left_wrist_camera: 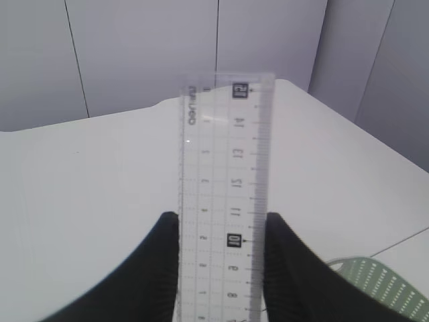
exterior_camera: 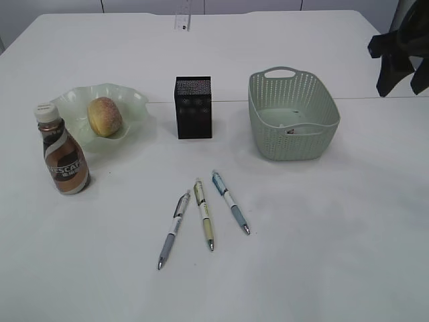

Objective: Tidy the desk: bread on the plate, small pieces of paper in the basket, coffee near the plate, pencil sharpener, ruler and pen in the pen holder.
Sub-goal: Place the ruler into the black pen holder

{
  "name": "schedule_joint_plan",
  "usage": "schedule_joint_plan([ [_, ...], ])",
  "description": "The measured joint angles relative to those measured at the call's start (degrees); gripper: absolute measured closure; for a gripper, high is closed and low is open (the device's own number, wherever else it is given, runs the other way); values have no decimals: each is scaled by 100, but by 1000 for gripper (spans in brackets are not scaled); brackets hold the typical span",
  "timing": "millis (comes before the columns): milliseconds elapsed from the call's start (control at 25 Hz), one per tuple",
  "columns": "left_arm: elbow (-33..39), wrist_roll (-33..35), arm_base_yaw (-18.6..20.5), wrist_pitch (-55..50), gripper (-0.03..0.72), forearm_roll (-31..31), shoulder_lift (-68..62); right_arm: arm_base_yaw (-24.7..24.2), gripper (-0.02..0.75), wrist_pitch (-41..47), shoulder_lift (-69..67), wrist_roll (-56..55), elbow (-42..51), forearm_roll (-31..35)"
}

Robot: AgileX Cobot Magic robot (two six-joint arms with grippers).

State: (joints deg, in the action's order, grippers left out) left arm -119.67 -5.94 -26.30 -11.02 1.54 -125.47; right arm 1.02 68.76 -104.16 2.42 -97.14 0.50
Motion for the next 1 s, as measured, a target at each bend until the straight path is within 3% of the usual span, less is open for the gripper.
schedule_joint_plan([
  [440,0,0,-122,1034,429,-10,-435,0,321,-395,0,0,0,0],
  [1000,37,0,-122,1241,429,-10,-913,0,321,-631,0,0,0,-81],
])
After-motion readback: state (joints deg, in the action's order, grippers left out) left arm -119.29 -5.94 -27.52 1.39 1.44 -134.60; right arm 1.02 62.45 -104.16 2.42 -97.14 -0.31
